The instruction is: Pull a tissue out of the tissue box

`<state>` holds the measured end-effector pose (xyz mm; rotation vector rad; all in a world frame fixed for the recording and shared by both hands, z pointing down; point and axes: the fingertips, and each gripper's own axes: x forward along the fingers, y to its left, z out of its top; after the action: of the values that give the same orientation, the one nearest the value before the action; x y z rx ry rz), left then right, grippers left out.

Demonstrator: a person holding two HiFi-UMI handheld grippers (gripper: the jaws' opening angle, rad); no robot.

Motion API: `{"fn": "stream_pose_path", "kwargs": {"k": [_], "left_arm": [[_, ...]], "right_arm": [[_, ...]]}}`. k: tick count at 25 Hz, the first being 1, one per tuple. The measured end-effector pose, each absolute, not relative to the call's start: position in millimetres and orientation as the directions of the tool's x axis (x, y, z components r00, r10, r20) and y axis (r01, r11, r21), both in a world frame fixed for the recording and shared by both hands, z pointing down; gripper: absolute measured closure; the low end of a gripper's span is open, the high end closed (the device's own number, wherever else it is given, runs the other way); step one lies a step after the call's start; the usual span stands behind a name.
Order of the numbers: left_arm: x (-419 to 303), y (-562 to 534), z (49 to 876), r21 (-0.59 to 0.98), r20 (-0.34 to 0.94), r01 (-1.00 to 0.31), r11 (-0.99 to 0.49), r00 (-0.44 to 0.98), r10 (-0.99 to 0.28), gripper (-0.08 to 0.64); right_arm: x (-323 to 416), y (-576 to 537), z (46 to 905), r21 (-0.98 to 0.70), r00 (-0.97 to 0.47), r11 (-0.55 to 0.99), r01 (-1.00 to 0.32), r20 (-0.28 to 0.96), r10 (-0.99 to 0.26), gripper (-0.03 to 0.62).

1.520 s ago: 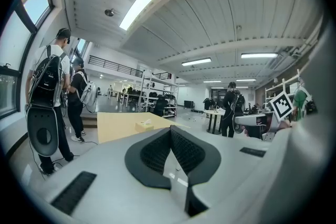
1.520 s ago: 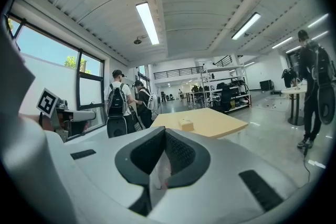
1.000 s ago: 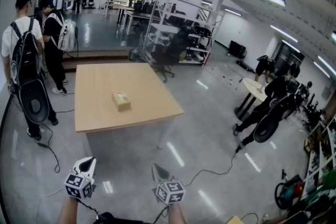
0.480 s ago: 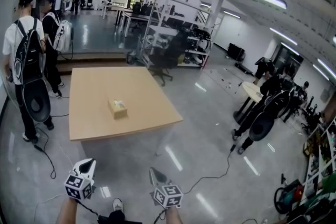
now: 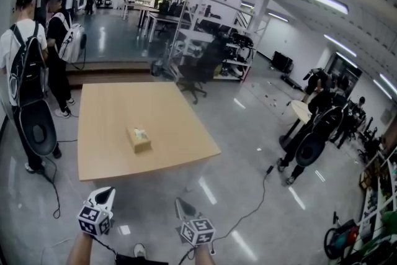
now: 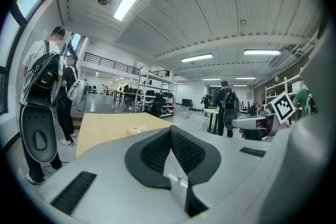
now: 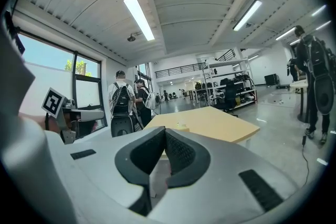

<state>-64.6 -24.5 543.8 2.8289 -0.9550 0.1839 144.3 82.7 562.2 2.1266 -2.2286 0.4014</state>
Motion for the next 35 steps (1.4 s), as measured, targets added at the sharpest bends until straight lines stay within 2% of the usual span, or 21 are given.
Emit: {"fn": "stream_pose_path", "kwargs": {"k": [12,35], "left_arm": [[-29.4,-120.6,541.1,0.097,0.155,-0.616,-0.782,0.785,-0.599,0.552],[-23.4,-184.3,551.2,0.120,0.158,-0.649,-0.751,0.759,-0.631,0.552]], "right_arm": [[179.2,-15.6,560.5,-0.145,-0.062,0.034,-0.989,0.193,-0.979,0.588],[194.5,-79.2,565.4,-0.129,-0.086,0.058,-0.990,0.221,-0.971,0.588]]}}
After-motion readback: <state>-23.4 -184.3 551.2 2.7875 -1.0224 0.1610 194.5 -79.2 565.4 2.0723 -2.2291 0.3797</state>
